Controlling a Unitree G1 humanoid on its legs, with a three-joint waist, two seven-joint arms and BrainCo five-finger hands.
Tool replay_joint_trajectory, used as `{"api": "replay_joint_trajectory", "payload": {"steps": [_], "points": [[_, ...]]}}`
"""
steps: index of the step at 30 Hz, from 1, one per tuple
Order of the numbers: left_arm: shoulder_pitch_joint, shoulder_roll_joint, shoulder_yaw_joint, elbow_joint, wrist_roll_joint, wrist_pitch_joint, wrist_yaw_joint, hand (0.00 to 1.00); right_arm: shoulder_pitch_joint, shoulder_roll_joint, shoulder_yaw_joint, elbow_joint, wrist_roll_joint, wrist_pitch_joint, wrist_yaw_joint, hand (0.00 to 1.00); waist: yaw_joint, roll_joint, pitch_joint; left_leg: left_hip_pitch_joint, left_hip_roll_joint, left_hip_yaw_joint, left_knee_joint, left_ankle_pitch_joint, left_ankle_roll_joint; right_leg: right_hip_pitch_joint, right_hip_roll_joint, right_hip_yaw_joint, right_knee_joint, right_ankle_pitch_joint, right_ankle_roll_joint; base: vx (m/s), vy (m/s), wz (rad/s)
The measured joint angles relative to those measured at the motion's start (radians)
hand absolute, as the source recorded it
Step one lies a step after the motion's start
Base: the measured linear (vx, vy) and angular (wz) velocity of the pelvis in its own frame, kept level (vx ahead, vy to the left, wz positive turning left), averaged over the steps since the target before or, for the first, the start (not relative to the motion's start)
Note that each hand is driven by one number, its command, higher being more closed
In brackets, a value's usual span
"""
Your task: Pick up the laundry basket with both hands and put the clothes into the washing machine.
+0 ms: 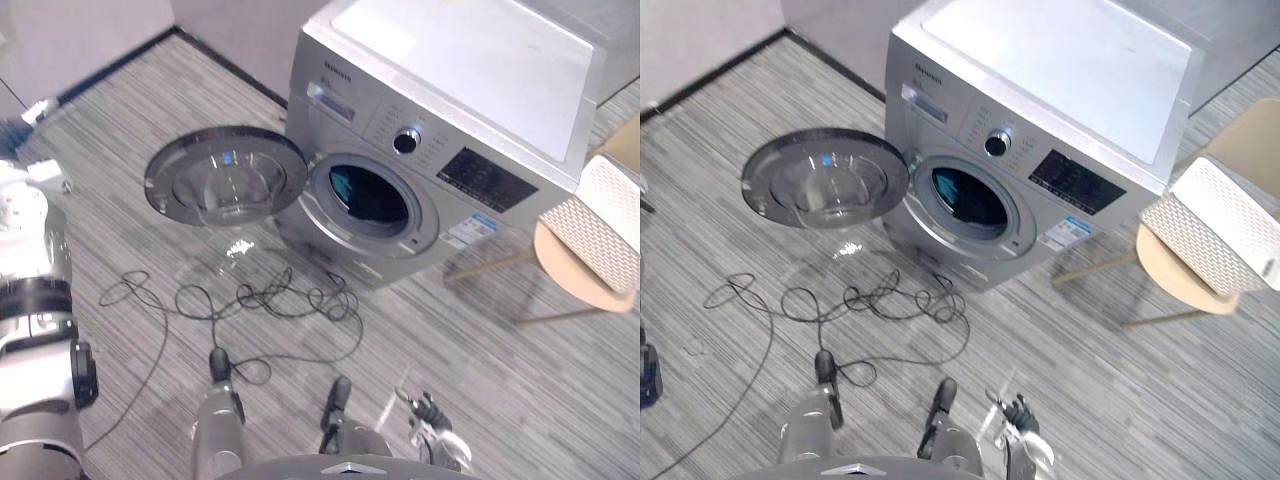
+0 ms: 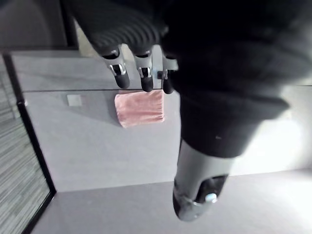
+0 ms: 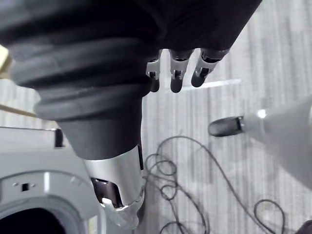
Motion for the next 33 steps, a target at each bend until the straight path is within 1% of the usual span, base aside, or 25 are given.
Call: {"api": "replay_joint_trajectory", "payload": {"steps": [1,2,3,4,5,6,7,8,9,10,11,13,14,15,19,23,24,25,26,28,29,30,31,32,33], "points": [[-0.076,0.017,-0.049,0.031,0.004,0.015,-0.001,0.00,-0.007,0.001,0.025,-0.049,0.008,-0.002,0.000,0.00,0.012,-0.013,0.016,-0.050,0.030,0.003,0.042,-0.010,-0.001,-0.036,0.016,0.000,0.001,-0.009,0.001,-0.21,0.008,-0.42],[-0.154,0.039,-0.095,0.042,0.004,0.023,-0.001,0.00,-0.019,0.001,0.047,-0.090,0.017,-0.004,-0.001,0.00,0.010,-0.037,0.030,-0.097,0.047,0.020,0.050,-0.007,-0.002,-0.081,0.023,-0.003,-0.013,-0.010,0.002,-0.19,-0.006,-0.35],[-0.194,0.048,-0.114,0.044,0.004,0.024,-0.001,0.00,-0.024,0.000,0.056,-0.112,0.018,-0.008,-0.002,0.00,0.008,-0.048,0.038,-0.124,0.058,0.027,0.066,-0.006,0.000,-0.100,0.027,-0.004,-0.024,-0.009,0.002,-0.15,-0.047,-0.30],[-0.266,0.053,-0.144,0.062,0.005,0.027,-0.002,0.00,-0.031,-0.002,0.059,-0.156,0.024,-0.018,-0.004,0.00,0.009,-0.051,0.058,-0.176,0.090,0.021,0.087,-0.004,0.002,-0.121,0.050,-0.008,-0.045,-0.008,0.005,-0.09,-0.041,-0.29],[-0.318,0.056,-0.172,0.074,0.010,0.033,-0.001,0.00,-0.031,0.002,0.066,-0.195,0.040,-0.021,-0.007,0.00,0.009,-0.066,0.075,-0.202,0.099,0.022,0.098,-0.004,0.002,-0.135,0.054,-0.016,-0.062,-0.010,0.010,-0.09,-0.037,-0.36],[-0.376,0.060,-0.212,0.080,0.021,0.035,0.000,0.00,-0.027,0.003,0.090,-0.246,0.052,-0.028,-0.014,0.00,0.007,-0.088,0.093,-0.238,0.111,0.021,0.118,-0.005,0.004,-0.157,0.057,-0.032,-0.072,-0.004,0.032,-0.05,-0.004,-0.29],[-0.402,0.061,-0.227,0.081,0.026,0.035,0.000,0.00,-0.028,0.003,0.103,-0.265,0.057,-0.033,-0.014,0.00,0.007,-0.099,0.099,-0.262,0.120,0.018,0.137,-0.011,0.006,-0.172,0.061,-0.033,-0.072,0.005,0.042,-0.05,0.005,-0.28],[-0.440,0.060,-0.255,0.082,0.033,0.035,0.002,0.00,-0.027,0.006,0.116,-0.301,0.062,-0.050,-0.016,0.00,0.002,-0.107,0.102,-0.325,0.140,-0.006,0.179,-0.025,0.010,-0.206,0.075,-0.036,-0.070,0.034,0.061,-0.01,0.008,-0.23],[-0.458,0.058,-0.273,0.090,0.034,0.035,0.003,0.00,-0.027,0.007,0.128,-0.330,0.077,-0.065,-0.019,0.00,-0.002,-0.111,0.105,-0.383,0.158,-0.030,0.219,-0.040,0.008,-0.235,0.091,-0.047,-0.071,0.060,0.056,0.00,0.005,-0.21],[-0.462,0.058,-0.275,0.097,0.034,0.035,0.004,0.00,-0.032,0.010,0.134,-0.337,0.078,-0.071,-0.020,0.00,0.000,-0.118,0.116,-0.395,0.168,-0.035,0.235,-0.047,0.008,-0.239,0.096,-0.052,-0.074,0.074,0.050,0.03,-0.011,-0.22],[-0.460,0.048,-0.272,0.111,0.033,0.038,0.009,0.00,-0.030,0.020,0.138,-0.356,0.079,-0.080,-0.024,0.00,0.008,-0.130,0.143,-0.405,0.183,-0.044,0.258,-0.061,0.002,-0.241,0.107,-0.057,-0.076,0.099,0.038,0.04,-0.026,-0.24],[-0.448,0.024,-0.267,0.151,0.034,0.047,0.018,0.00,-0.027,0.022,0.139,-0.365,0.079,-0.086,-0.032,0.00,0.010,-0.130,0.150,-0.440,0.202,-0.065,0.282,-0.072,-0.004,-0.257,0.128,-0.059,-0.076,0.108,0.021,0.05,-0.024,-0.23],[-0.443,0.006,-0.234,0.156,0.043,0.038,0.040,0.00,-0.021,0.020,0.135,-0.369,0.079,-0.091,-0.042,0.00,0.012,-0.132,0.152,-0.460,0.210,-0.071,0.294,-0.073,-0.005,-0.270,0.135,-0.059,-0.076,0.109,0.020,0.06,-0.012,-0.19],[-0.445,-0.005,-0.218,0.160,0.054,0.017,0.048,0.00,-0.017,0.021,0.132,-0.372,0.079,-0.093,-0.044,0.00,0.009,-0.132,0.163,-0.465,0.215,-0.073,0.308,-0.075,-0.008,-0.271,0.138,-0.059,-0.076,0.111,0.017,0.06,-0.007,-0.15],[-0.446,-0.030,-0.194,0.155,0.074,-0.002,0.046,0.00,0.016,0.021,0.128,-0.375,0.078,-0.093,-0.044,0.00,0.008,-0.131,0.169,-0.460,0.213,-0.074,0.309,-0.080,-0.006,-0.260,0.138,-0.057,-0.076,0.112,0.016,0.06,0.011,0.05],[-0.351,-0.066,-0.193,0.132,0.076,-0.009,0.046,0.00,0.016,0.019,0.119,-0.377,0.074,-0.091,-0.044,0.00,0.018,-0.125,0.174,-0.415,0.200,-0.072,0.307,-0.105,-0.006,-0.219,0.125,-0.055,-0.076,0.110,0.017,0.04,0.038,0.11],[-0.295,-0.081,-0.194,0.096,0.074,-0.009,0.046,0.00,0.013,0.016,0.119,-0.377,0.074,-0.087,-0.044,0.00,0.022,-0.121,0.177,-0.391,0.192,-0.059,0.307,-0.123,-0.006,-0.200,0.111,-0.052,-0.071,0.100,0.021,0.01,0.055,0.13],[-0.264,-0.090,-0.194,0.080,0.073,-0.011,0.046,0.00,0.011,0.011,0.119,-0.377,0.073,-0.082,-0.044,0.00,0.023,-0.118,0.179,-0.380,0.184,-0.056,0.306,-0.124,-0.006,-0.195,0.102,-0.052,-0.064,0.091,0.021,0.01,0.073,0.19],[-0.195,-0.113,-0.198,0.036,0.072,-0.017,0.045,0.00,0.003,-0.003,0.119,-0.377,0.073,-0.077,-0.044,0.00,0.032,-0.111,0.182,-0.356,0.171,-0.047,0.301,-0.126,-0.004,-0.191,0.084,-0.048,-0.038,0.078,0.021,0.00,0.064,0.22],[-0.094,-0.142,-0.234,-0.026,0.072,-0.035,0.042,0.00,-0.002,-0.023,0.119,-0.381,0.073,-0.072,-0.044,0.00,0.042,-0.106,0.184,-0.313,0.139,-0.026,0.275,-0.120,0.003,-0.179,0.049,-0.043,-0.007,0.061,0.025,0.01,0.067,0.31],[-0.019,-0.154,-0.278,-0.064,0.072,-0.041,0.040,0.00,-0.002,-0.032,0.117,-0.383,0.071,-0.066,-0.044,0.00,0.047,-0.099,0.185,-0.280,0.116,-0.020,0.259,-0.116,0.009,-0.158,0.028,-0.046,0.010,0.048,0.032,0.03,0.071,0.48],[0.048,-0.172,-0.334,-0.096,0.071,-0.041,0.036,0.00,-0.001,-0.037,0.115,-0.382,0.066,-0.062,-0.044,0.00,0.058,-0.092,0.184,-0.242,0.093,-0.009,0.239,-0.111,0.015,-0.138,0.003,-0.051,0.035,0.031,0.041,0.04,0.071,0.49],[0.081,-0.184,-0.362,-0.109,0.073,-0.041,0.029,0.00,0.000,-0.038,0.110,-0.382,0.063,-0.061,-0.044,0.00,0.064,-0.087,0.185,-0.222,0.080,-0.003,0.230,-0.109,0.018,-0.127,-0.011,-0.053,0.047,0.021,0.044,0.04,0.076,0.59],[0.146,-0.212,-0.415,-0.137,0.073,-0.037,0.007,0.00,0.000,-0.038,0.092,-0.382,0.049,-0.059,-0.043,0.00,0.069,-0.072,0.183,-0.185,0.048,0.001,0.209,-0.103,0.021,-0.101,-0.042,-0.062,0.076,0.002,0.056,0.04,0.081,0.70],[0.213,-0.236,-0.483,-0.163,0.074,-0.033,-0.020,0.00,0.001,-0.038,0.083,-0.376,0.041,-0.059,-0.043,0.00,0.071,-0.057,0.179,-0.146,0.012,0.006,0.182,-0.095,0.033,-0.074,-0.079,-0.075,0.103,-0.018,0.070,0.04,0.086,0.74]]}}
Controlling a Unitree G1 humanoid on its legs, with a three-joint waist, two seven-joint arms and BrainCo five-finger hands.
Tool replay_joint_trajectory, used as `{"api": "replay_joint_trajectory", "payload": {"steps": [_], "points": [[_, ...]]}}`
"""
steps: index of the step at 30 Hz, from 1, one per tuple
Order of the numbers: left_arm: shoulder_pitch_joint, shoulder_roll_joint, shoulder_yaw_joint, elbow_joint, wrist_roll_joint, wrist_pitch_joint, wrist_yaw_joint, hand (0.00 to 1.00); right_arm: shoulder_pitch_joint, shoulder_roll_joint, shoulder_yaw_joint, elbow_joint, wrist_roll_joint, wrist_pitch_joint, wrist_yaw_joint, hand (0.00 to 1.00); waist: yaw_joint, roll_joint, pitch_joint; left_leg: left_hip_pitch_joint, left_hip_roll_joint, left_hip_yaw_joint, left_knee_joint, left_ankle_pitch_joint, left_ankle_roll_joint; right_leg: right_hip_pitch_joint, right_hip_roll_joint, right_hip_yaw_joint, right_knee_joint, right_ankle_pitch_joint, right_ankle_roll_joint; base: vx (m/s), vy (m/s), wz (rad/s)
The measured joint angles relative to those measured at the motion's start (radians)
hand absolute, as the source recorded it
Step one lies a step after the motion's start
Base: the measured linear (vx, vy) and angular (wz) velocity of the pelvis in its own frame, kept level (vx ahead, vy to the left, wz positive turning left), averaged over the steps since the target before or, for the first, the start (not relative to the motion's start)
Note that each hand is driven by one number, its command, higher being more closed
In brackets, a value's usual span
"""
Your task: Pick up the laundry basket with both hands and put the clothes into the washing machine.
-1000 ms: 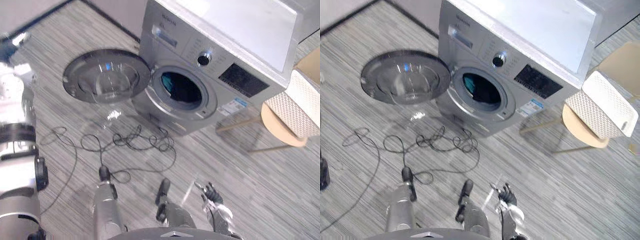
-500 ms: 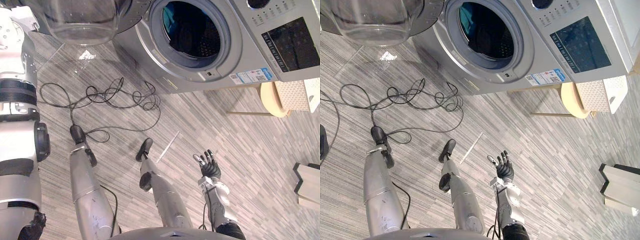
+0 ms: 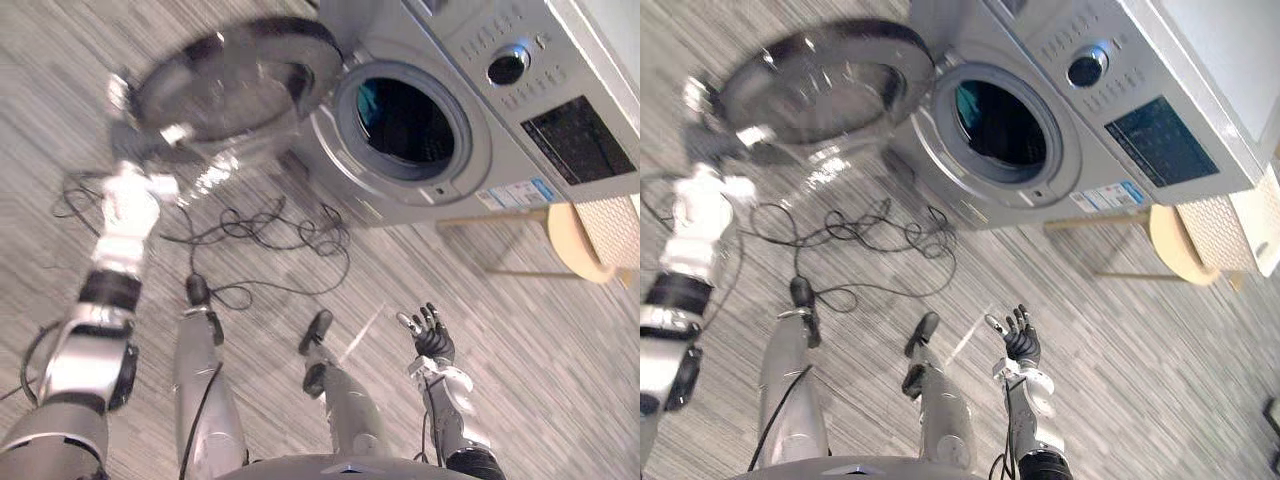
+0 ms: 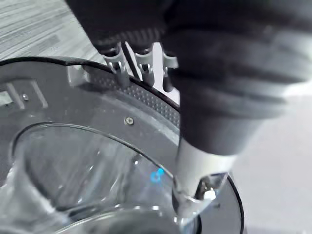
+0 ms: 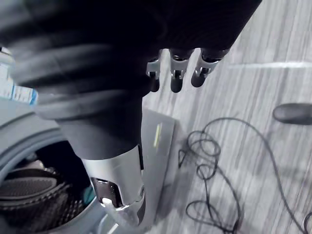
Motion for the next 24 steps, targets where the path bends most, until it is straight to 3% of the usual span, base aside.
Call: {"api": "replay_joint_trajectory", "payload": {"steps": [3,5,8,9,11,12,14,17,21,24], "points": [[0.142,-0.068,-0.180,-0.075,-0.040,0.029,-0.098,0.00,0.002,0.016,-0.004,0.038,-0.005,0.003,0.001,0.00,0.003,0.021,-0.007,0.094,-0.067,0.026,-0.047,0.006,0.009,0.069,-0.072,-0.015,0.034,-0.028,0.021,0.03,0.081,0.58],[0.192,-0.119,-0.302,-0.095,-0.083,0.057,-0.163,0.00,0.002,0.034,-0.005,0.079,-0.005,0.003,0.002,0.00,0.001,0.031,-0.015,0.136,-0.088,0.038,-0.062,0.006,0.009,0.107,-0.094,-0.015,0.032,-0.034,0.026,0.01,0.070,0.25],[0.224,-0.194,-0.494,-0.121,-0.148,0.094,-0.267,0.00,0.001,0.070,-0.034,0.182,-0.006,0.012,0.002,0.00,-0.031,0.034,-0.046,0.195,-0.127,0.061,-0.116,0.014,0.009,0.135,-0.123,-0.004,0.021,-0.040,0.030,0.01,0.029,0.01],[0.230,-0.238,-0.581,-0.185,-0.176,0.095,-0.318,0.00,0.001,0.071,-0.034,0.259,-0.006,0.021,0.001,0.00,-0.059,0.037,-0.073,0.232,-0.142,0.075,-0.151,0.024,0.006,0.151,-0.127,0.018,0.004,-0.041,0.027,0.05,-0.012,-0.22],[0.229,-0.308,-0.640,-0.250,-0.204,0.094,-0.357,0.00,0.006,0.070,-0.049,0.339,-0.006,0.025,-0.003,0.00,-0.089,0.050,-0.113,0.277,-0.158,0.077,-0.193,0.035,0.000,0.163,-0.124,0.042,-0.016,-0.039,0.016,0.06,-0.030,-0.36],[0.226,-0.333,-0.649,-0.260,-0.211,0.091,-0.366,0.00,0.011,0.070,-0.060,0.360,-0.006,0.026,-0.003,0.00,-0.099,0.059,-0.130,0.291,-0.161,0.078,-0.205,0.040,-0.005,0.166,-0.121,0.050,-0.022,-0.038,0.015,0.09,-0.051,-0.42],[0.200,-0.405,-0.654,-0.269,-0.253,0.087,-0.382,0.00,0.028,0.053,-0.100,0.423,-0.027,0.037,-0.005,0.00,-0.136,0.103,-0.165,0.362,-0.160,0.098,-0.246,0.060,-0.013,0.207,-0.105,0.073,-0.049,-0.034,0.010,0.11,-0.071,-0.39],[0.193,-0.409,-0.644,-0.269,-0.314,0.084,-0.393,0.00,0.052,0.028,-0.153,0.462,-0.046,0.045,-0.006,0.00,-0.167,0.155,-0.196,0.449,-0.159,0.106,-0.322,0.087,-0.039,0.252,-0.078,0.084,-0.075,-0.036,-0.006,0.12,-0.084,-0.31],[0.250,-0.387,-0.596,-0.228,-0.326,0.085,-0.393,0.00,0.049,0.002,-0.194,0.504,-0.083,0.058,-0.006,0.00,-0.185,0.181,-0.213,0.549,-0.162,0.103,-0.420,0.113,-0.048,0.298,-0.047,0.103,-0.098,-0.052,-0.054,0.07,-0.065,-0.26],[0.331,-0.364,-0.526,-0.155,-0.304,0.086,-0.393,0.00,0.048,-0.002,-0.230,0.567,-0.084,0.067,-0.005,0.00,-0.190,0.191,-0.233,0.598,-0.166,0.101,-0.502,0.149,-0.059,0.314,-0.031,0.101,-0.115,-0.056,-0.059,0.03,-0.039,-0.05]]}}
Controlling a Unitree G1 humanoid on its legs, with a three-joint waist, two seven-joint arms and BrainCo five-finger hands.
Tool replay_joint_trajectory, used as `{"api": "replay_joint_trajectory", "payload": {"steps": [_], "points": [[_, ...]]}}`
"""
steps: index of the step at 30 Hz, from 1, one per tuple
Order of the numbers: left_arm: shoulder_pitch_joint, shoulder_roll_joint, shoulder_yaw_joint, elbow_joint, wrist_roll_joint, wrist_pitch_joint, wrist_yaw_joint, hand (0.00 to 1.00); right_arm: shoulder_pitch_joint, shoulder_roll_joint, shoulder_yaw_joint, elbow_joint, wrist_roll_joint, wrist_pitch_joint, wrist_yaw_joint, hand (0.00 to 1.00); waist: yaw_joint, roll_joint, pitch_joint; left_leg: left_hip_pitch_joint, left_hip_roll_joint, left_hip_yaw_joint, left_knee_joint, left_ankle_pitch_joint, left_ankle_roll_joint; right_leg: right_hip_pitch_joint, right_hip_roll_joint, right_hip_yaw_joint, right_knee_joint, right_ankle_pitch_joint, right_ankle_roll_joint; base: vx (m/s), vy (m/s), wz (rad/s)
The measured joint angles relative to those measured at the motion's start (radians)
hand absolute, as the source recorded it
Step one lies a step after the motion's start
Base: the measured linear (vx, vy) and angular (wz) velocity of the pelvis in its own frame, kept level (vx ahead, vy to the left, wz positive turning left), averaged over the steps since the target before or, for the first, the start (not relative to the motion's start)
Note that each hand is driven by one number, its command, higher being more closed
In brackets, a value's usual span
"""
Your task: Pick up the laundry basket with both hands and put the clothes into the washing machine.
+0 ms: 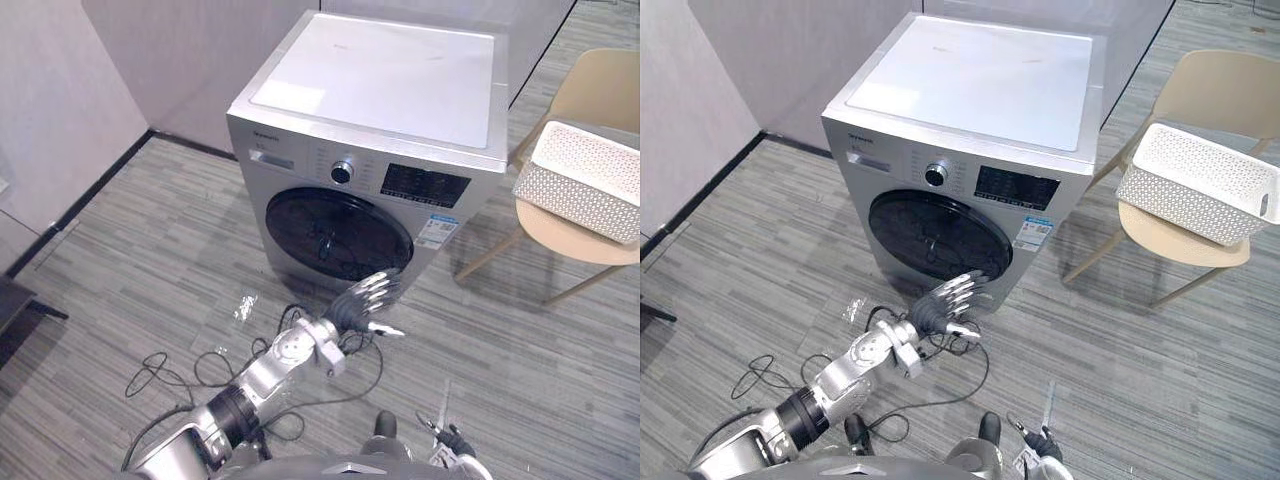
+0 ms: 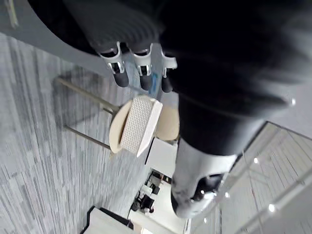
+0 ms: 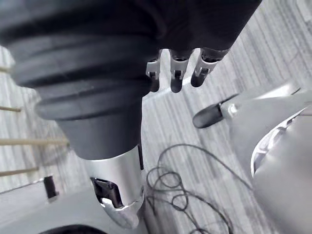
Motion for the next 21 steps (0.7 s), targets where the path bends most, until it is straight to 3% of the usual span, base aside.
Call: {"api": "replay_joint_trajectory", "payload": {"steps": [4,9,11,13,15,17,19,20,21], "points": [[0.094,0.024,0.135,0.189,0.112,0.015,0.002,0.00,0.004,0.006,-0.008,0.040,0.001,0.018,0.003,0.00,-0.011,-0.012,-0.008,0.038,-0.004,-0.002,-0.052,0.020,-0.006,0.019,0.009,-0.003,-0.009,-0.006,-0.004,0.00,0.000,0.00],[0.178,0.031,0.427,0.563,0.237,0.048,0.048,0.00,-0.003,0.027,-0.024,0.079,0.000,0.024,0.005,0.00,-0.008,-0.027,-0.016,0.077,-0.013,-0.006,-0.093,0.036,-0.003,0.053,0.011,-0.012,-0.026,-0.008,0.001,0.00,-0.001,0.03],[0.210,0.033,0.630,0.724,0.310,0.065,0.098,0.00,-0.006,0.032,-0.023,0.093,-0.002,0.035,0.005,0.00,0.005,-0.039,-0.020,0.091,-0.016,-0.017,-0.094,0.036,-0.004,0.082,0.011,-0.028,-0.038,-0.008,0.001,0.02,-0.008,0.14],[0.251,0.041,0.743,0.780,0.348,0.076,0.129,0.00,-0.019,0.032,-0.022,0.122,-0.033,0.040,0.006,0.00,0.022,-0.047,-0.023,0.102,-0.020,-0.027,-0.095,0.036,-0.004,0.099,0.008,-0.039,-0.039,-0.013,0.007,0.01,0.001,0.17],[0.300,0.046,0.803,0.805,0.363,0.082,0.141,0.00,-0.031,0.031,-0.014,0.124,-0.041,0.041,0.008,0.00,0.040,-0.049,-0.025,0.107,-0.030,-0.039,-0.095,0.035,-0.004,0.113,-0.003,-0.051,-0.037,-0.020,0.017,-0.01,0.021,0.20],[0.332,0.036,0.875,0.808,0.363,0.089,0.147,0.00,-0.051,0.022,-0.014,0.124,-0.078,0.043,0.011,0.00,0.053,-0.058,-0.024,0.106,-0.070,-0.088,-0.093,0.013,0.014,0.120,-0.046,-0.082,0.013,-0.055,0.043,0.00,0.092,0.54],[0.341,0.030,0.894,0.806,0.364,0.091,0.147,0.00,-0.052,0.016,-0.018,0.123,-0.080,0.043,0.013,0.00,0.067,-0.061,-0.024,0.095,-0.123,-0.159,-0.032,-0.040,0.051,0.127,-0.111,-0.112,0.111,-0.123,-0.009,0.04,0.175,0.75],[0.347,0.030,0.894,0.805,0.365,0.091,0.146,0.00,-0.048,0.015,-0.028,0.122,-0.081,0.043,0.014,0.00,0.068,-0.067,-0.029,0.081,-0.159,-0.203,0.013,-0.075,0.072,0.147,-0.151,-0.138,0.169,-0.163,-0.083,0.06,0.132,0.71],[0.348,0.030,0.893,0.804,0.368,0.090,0.146,0.00,-0.044,0.016,-0.037,0.123,-0.081,0.043,0.016,0.00,0.067,-0.067,-0.032,0.074,-0.176,-0.231,0.032,-0.092,0.085,0.162,-0.168,-0.150,0.211,-0.164,-0.120,0.10,0.164,1.03]]}}
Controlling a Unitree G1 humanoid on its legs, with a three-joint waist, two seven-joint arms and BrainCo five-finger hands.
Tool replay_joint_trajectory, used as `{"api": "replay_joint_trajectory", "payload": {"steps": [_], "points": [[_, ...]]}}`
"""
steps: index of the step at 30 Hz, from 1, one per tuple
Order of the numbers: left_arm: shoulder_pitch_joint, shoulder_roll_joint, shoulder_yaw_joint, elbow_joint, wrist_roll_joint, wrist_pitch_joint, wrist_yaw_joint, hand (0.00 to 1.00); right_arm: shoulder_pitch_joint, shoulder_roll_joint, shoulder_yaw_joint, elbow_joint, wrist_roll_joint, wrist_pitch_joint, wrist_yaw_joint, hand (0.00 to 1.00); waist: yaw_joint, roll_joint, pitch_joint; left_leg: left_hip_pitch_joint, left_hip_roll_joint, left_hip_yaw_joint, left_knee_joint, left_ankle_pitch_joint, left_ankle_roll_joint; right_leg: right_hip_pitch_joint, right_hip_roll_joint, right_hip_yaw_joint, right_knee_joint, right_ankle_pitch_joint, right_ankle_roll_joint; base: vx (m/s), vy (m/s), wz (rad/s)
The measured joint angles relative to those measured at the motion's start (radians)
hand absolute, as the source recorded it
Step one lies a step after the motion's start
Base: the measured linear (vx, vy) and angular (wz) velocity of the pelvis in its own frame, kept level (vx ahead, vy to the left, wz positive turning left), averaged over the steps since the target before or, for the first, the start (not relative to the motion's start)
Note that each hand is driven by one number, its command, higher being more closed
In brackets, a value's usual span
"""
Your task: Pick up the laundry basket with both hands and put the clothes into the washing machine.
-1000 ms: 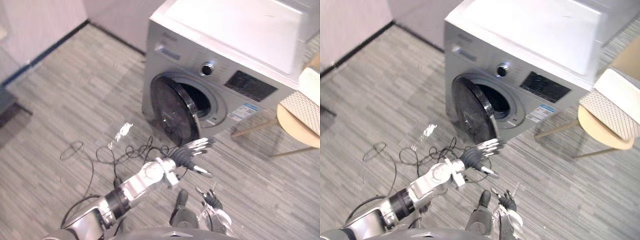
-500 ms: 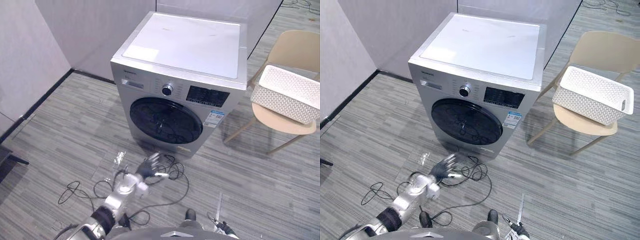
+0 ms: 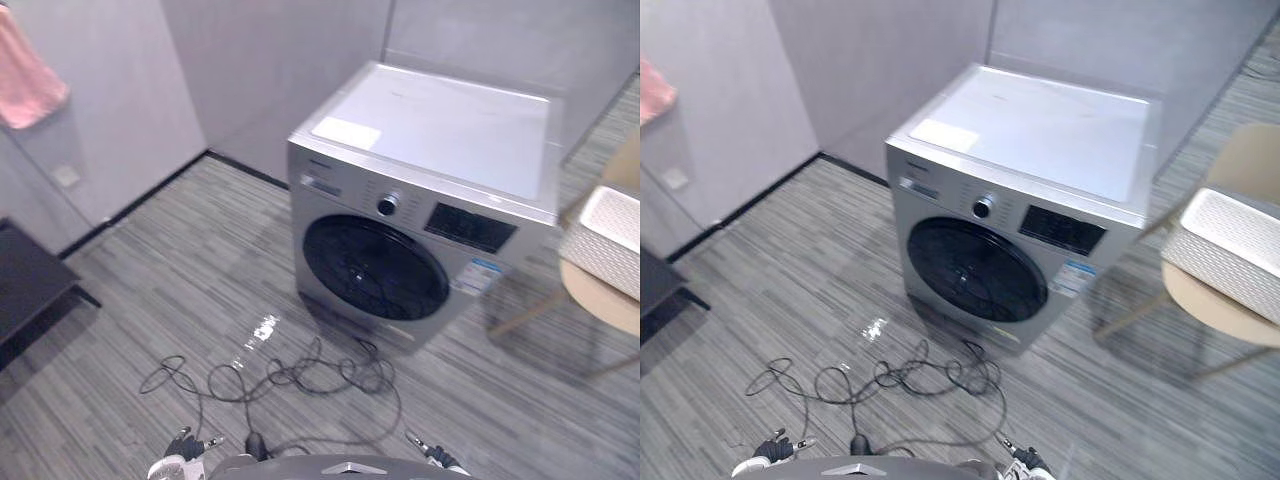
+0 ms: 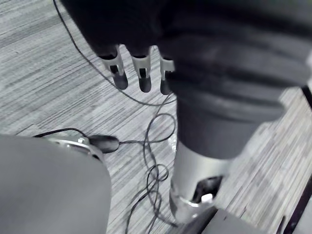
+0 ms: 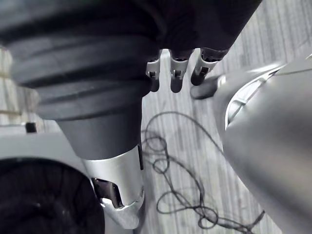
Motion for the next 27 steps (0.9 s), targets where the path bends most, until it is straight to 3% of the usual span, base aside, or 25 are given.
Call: {"api": "replay_joint_trajectory", "payload": {"steps": [1,2,3,4,5,6,7,9,11,12,13,15,18,19,20,21,22,24,25,27], "points": [[-0.002,-0.005,-0.001,-0.001,0.018,-0.001,0.000,0.00,0.005,-0.001,-0.006,0.001,-0.003,0.000,0.005,0.00,-0.010,0.008,0.000,-0.010,-0.013,-0.048,0.036,-0.012,0.007,-0.021,-0.033,0.015,0.120,0.025,-0.035,0.11,0.186,1.50],[0.001,-0.011,-0.010,-0.011,0.034,-0.002,-0.001,0.00,0.022,0.007,-0.006,0.001,-0.010,-0.002,0.014,0.00,-0.025,0.015,-0.003,-0.017,-0.025,-0.114,0.076,-0.027,0.021,-0.077,-0.048,0.093,0.291,0.102,-0.144,0.16,0.241,1.86],[0.012,-0.007,-0.010,-0.044,0.035,-0.004,0.000,0.00,0.021,0.010,0.003,-0.010,-0.024,-0.007,0.019,0.00,-0.025,0.008,0.001,-0.012,-0.029,-0.167,0.093,-0.038,0.035,-0.145,-0.041,0.203,0.427,0.240,-0.203,0.14,0.212,1.61],[0.010,-0.006,-0.011,-0.061,0.035,-0.006,0.001,0.00,0.023,0.012,0.013,-0.007,-0.032,-0.005,0.022,0.00,-0.023,0.025,0.007,-0.009,-0.029,-0.194,0.100,-0.043,0.044,-0.175,-0.031,0.264,0.494,0.286,-0.198,0.17,0.156,1.20],[0.012,0.011,-0.011,-0.070,0.053,-0.006,0.006,0.00,0.002,0.030,0.037,-0.006,-0.037,-0.004,0.027,0.00,-0.022,-0.006,0.025,-0.007,-0.033,-0.237,0.129,-0.061,0.064,-0.244,0.028,0.396,0.650,0.201,-0.108,0.17,0.105,1.04],[0.013,0.024,-0.008,-0.075,0.067,-0.005,0.007,0.00,-0.003,0.055,0.052,-0.011,-0.036,-0.005,0.032,0.00,-0.022,-0.025,0.037,-0.007,-0.033,-0.281,0.154,-0.077,0.075,-0.300,0.119,0.485,0.753,0.095,-0.036,0.16,0.086,1.03],[0.012,0.026,-0.007,-0.078,0.075,-0.005,0.007,0.00,-0.003,0.068,0.051,-0.014,-0.035,-0.006,0.032,0.00,-0.021,-0.029,0.038,-0.007,-0.033,-0.300,0.162,-0.082,0.078,-0.323,0.159,0.506,0.776,0.053,-0.017,0.18,0.084,0.95],[0.008,0.021,-0.002,-0.088,0.105,-0.004,0.008,0.00,0.002,0.068,0.078,-0.055,-0.033,-0.008,0.031,0.00,-0.021,-0.027,0.042,0.010,-0.043,-0.350,0.174,-0.103,0.078,-0.400,0.253,0.530,0.718,-0.041,0.057,0.20,0.064,0.75],[-0.002,0.004,0.000,-0.099,0.125,-0.004,0.011,0.00,0.003,0.068,0.086,-0.077,-0.031,-0.010,0.028,0.00,-0.018,-0.020,0.048,0.048,-0.052,-0.387,0.174,-0.120,0.067,-0.390,0.286,0.540,0.530,-0.074,0.075,0.21,-0.022,0.63],[-0.005,-0.006,0.000,-0.108,0.132,-0.004,0.011,0.00,0.008,0.068,0.090,-0.085,-0.031,-0.010,0.028,0.00,-0.018,-0.017,0.047,0.053,-0.053,-0.405,0.175,-0.128,0.063,-0.379,0.299,0.552,0.451,-0.077,0.079,0.25,-0.104,0.95],[-0.021,-0.034,0.000,-0.124,0.135,-0.010,0.012,0.00,0.009,0.070,0.099,-0.088,-0.025,-0.010,0.025,0.00,-0.020,-0.017,0.047,0.069,-0.051,-0.434,0.176,-0.155,0.071,-0.360,0.320,0.599,0.262,-0.070,0.083,0.17,-0.105,0.87],[-0.037,-0.076,0.007,-0.132,0.144,-0.014,0.012,0.00,0.003,0.067,0.120,-0.088,-0.024,-0.010,0.020,0.00,-0.018,-0.018,0.046,0.067,-0.045,-0.455,0.200,-0.198,0.071,-0.354,0.325,0.637,0.108,-0.038,0.080,0.30,-0.227,0.94],[-0.037,-0.099,0.025,-0.154,0.174,-0.016,0.014,0.00,-0.002,0.071,0.128,-0.077,-0.025,-0.005,0.016,0.00,-0.017,-0.032,0.037,0.081,-0.038,-0.517,0.265,-0.290,0.065,-0.328,0.325,0.609,0.066,-0.003,0.066,0.37,-0.353,0.75],[-0.035,-0.100,0.035,-0.154,0.175,-0.017,0.015,0.00,-0.007,0.071,0.126,-0.068,-0.025,-0.003,0.017,0.00,-0.014,-0.030,0.035,0.093,-0.024,-0.521,0.267,-0.308,0.056,-0.318,0.334,0.601,0.066,0.022,0.082,0.53,-0.503,0.54],[-0.010,-0.107,0.041,-0.153,0.179,-0.018,0.030,0.00,-0.036,0.062,0.108,-0.045,-0.028,-0.004,0.015,0.00,-0.003,0.009,0.012,0.094,0.032,-0.526,0.317,-0.316,0.023,-0.312,0.377,0.533,0.092,0.028,0.079,0.43,-0.401,0.57],[-0.013,-0.117,0.042,-0.155,0.177,-0.019,0.033,0.00,-0.057,0.043,0.107,-0.036,-0.028,-0.003,0.015,0.00,-0.011,0.028,0.017,0.032,0.036,-0.520,0.439,-0.274,-0.009,-0.298,0.392,0.504,0.114,0.041,0.080,0.50,-0.476,0.70],[-0.015,-0.119,0.042,-0.154,0.170,-0.018,0.033,0.00,-0.057,0.041,0.106,-0.035,-0.028,-0.003,0.014,0.00,-0.015,0.034,0.019,0.010,0.036,-0.514,0.505,-0.247,-0.015,-0.280,0.395,0.485,0.114,0.042,0.076,0.37,-0.368,1.00],[-0.017,-0.114,0.045,-0.155,0.158,-0.019,0.035,0.00,-0.060,0.031,0.107,-0.035,-0.025,-0.004,0.013,0.00,-0.014,0.032,0.030,-0.063,0.044,-0.452,0.733,-0.142,-0.015,-0.181,0.401,0.424,0.084,0.021,0.024,0.34,-0.335,0.74],[-0.018,-0.109,0.050,-0.155,0.151,-0.020,0.038,0.00,-0.065,0.027,0.108,-0.030,-0.023,-0.006,0.012,0.00,0.001,0.032,0.038,-0.093,0.080,-0.377,0.827,-0.134,-0.008,-0.129,0.414,0.417,0.068,0.018,0.002,0.29,-0.281,0.29],[-0.017,-0.096,0.048,-0.152,0.151,-0.017,0.045,0.00,-0.091,0.023,0.078,-0.004,-0.015,-0.010,0.005,0.00,0.006,0.036,0.051,-0.140,0.203,-0.140,0.928,-0.145,-0.007,-0.003,0.423,0.382,0.011,0.010,-0.014,0.26,-0.231,0.32]]}}
